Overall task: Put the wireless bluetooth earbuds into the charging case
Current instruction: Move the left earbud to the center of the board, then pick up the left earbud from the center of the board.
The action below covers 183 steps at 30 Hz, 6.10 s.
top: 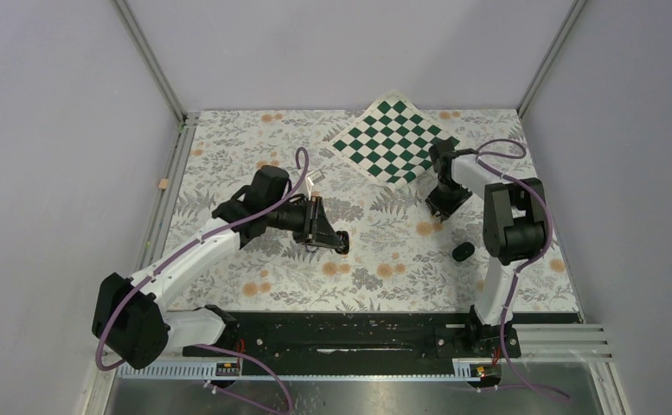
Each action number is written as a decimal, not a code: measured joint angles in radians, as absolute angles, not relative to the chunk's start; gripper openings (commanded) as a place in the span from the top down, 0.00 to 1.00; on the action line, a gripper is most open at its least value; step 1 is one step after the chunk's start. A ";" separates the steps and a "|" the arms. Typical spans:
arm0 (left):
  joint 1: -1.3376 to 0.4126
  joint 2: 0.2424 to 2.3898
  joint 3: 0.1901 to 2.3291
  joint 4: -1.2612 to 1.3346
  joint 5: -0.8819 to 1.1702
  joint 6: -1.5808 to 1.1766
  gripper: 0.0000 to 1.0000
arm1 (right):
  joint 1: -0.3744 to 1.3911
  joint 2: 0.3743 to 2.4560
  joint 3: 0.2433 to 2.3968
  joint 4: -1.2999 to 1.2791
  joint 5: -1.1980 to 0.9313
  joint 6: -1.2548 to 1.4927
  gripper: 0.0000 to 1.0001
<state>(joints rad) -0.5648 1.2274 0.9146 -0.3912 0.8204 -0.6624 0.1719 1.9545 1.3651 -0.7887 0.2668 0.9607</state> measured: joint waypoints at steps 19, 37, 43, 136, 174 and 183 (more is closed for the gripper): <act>-0.542 1.192 0.913 -0.394 0.821 -0.652 1.00 | 0.108 1.753 1.219 -0.645 0.144 0.863 0.44; -0.538 1.199 0.905 -0.393 0.822 -0.651 1.00 | 0.074 1.836 1.201 -0.624 0.139 0.872 0.52; -0.538 1.200 0.904 -0.383 0.824 -0.655 1.00 | 0.074 1.857 1.236 -0.660 0.140 0.868 0.56; -0.516 1.200 0.875 -0.370 0.850 -0.636 1.00 | 0.059 1.573 0.722 -0.043 0.004 1.258 0.56; -0.413 1.249 0.883 -0.373 0.923 -0.584 1.00 | 0.110 1.803 1.147 -0.510 0.202 1.270 0.64; -0.392 1.249 0.883 -0.372 0.940 -0.580 1.00 | 0.125 1.855 1.234 -0.612 0.220 1.250 0.64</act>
<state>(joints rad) -0.3923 1.2488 0.8825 -0.3721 0.9398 -0.5797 0.1249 1.8545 1.2339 -0.6117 0.2199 1.2503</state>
